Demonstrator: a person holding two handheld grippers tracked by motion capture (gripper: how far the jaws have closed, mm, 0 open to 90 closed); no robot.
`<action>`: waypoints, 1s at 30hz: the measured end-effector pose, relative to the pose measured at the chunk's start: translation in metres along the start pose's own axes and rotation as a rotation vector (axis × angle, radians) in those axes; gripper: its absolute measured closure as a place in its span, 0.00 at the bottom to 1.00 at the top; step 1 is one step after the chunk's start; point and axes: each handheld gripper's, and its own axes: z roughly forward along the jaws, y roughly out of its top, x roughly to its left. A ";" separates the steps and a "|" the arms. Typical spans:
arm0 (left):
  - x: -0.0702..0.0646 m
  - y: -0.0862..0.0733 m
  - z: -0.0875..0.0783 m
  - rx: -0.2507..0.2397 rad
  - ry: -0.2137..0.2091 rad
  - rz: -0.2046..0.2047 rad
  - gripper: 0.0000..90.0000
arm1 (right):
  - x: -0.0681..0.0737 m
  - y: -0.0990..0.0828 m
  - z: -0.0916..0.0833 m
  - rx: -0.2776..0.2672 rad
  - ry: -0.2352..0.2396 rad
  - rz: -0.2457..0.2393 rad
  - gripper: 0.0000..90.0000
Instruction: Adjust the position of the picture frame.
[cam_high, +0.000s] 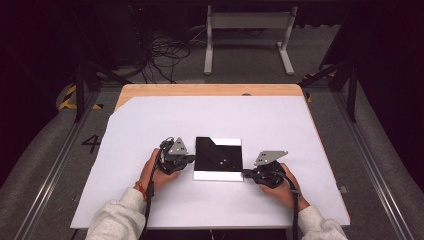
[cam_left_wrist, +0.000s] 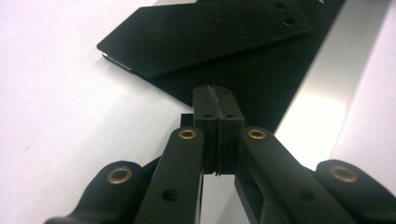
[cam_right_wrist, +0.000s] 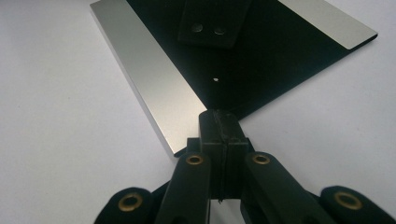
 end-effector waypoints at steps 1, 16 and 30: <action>-0.001 0.000 -0.002 0.001 0.001 0.005 1.00 | 0.001 0.000 0.000 0.001 -0.004 -0.001 1.00; -0.005 -0.016 -0.031 -0.028 0.002 0.007 1.00 | 0.005 0.005 -0.011 -0.031 -0.043 0.005 1.00; -0.001 -0.013 -0.010 -0.016 -0.016 -0.019 1.00 | -0.023 0.011 0.002 -0.053 -0.122 0.098 1.00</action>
